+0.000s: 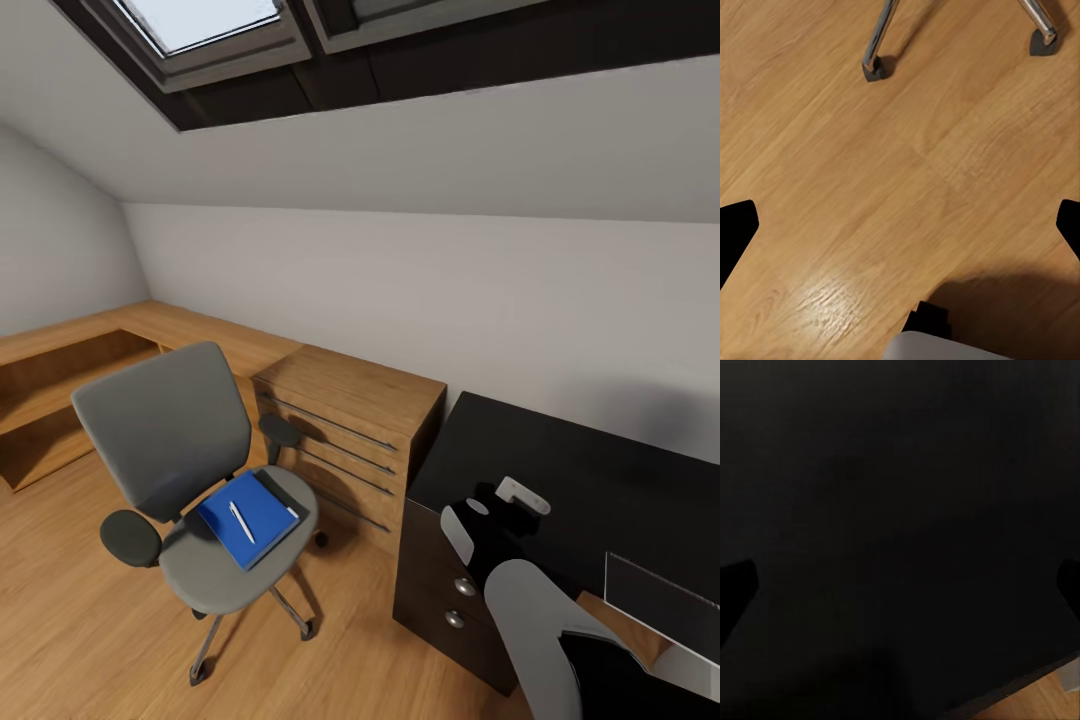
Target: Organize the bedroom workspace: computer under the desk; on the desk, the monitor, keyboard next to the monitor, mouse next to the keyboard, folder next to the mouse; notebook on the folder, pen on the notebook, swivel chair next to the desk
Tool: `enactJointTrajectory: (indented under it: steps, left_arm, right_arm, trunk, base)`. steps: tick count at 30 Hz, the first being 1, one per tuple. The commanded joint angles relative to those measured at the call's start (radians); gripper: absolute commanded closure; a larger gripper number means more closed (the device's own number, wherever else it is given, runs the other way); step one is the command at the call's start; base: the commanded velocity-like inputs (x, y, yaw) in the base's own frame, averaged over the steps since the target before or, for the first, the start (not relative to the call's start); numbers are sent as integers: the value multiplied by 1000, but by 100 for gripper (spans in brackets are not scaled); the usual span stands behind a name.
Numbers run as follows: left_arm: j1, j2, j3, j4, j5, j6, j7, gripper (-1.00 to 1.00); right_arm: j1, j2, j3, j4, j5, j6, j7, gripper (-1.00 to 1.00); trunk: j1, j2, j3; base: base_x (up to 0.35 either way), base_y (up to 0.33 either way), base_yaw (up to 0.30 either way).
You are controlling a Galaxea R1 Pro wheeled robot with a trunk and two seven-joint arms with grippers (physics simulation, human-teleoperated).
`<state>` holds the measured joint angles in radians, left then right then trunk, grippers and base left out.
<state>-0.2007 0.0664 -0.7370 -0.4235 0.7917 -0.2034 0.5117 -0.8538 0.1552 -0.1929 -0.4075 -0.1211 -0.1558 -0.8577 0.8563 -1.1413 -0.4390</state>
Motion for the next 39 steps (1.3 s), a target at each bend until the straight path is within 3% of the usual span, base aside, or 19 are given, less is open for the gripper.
enactJointTrajectory:
  steps: [1,10,21,35,39]
  left_arm:
    - [-1,1,-9,-1,11,-6,5,-100]
    - [-1,4,-6,-1,11,-10,1,-100]
    - [-1,6,-4,0,13,-8,1,-100]
    - [-1,6,-3,0,15,-8,7,-100]
    - [-1,7,0,0,16,-8,8,-100]
  right_arm:
    - [-1,-1,1,-1,-9,-10,-1,-100]
    - [-1,1,6,-1,-9,-10,-3,-100]
    - [-1,1,6,-1,-11,-11,0,-100]
    - [-1,2,8,24,-10,-12,7,-100]
    - [-1,5,39,45,-10,-14,10,-100]
  trunk:
    - [0,-1,-1]
    - [0,-1,-1]
    - [0,-1,-1]
    - [0,-1,-1]
    - [0,-1,-1]
  base:
    - [0,0,1]
    - [0,13,0]
    - [106,188,11]
    - [7,8,243]
    - [0,0,274]
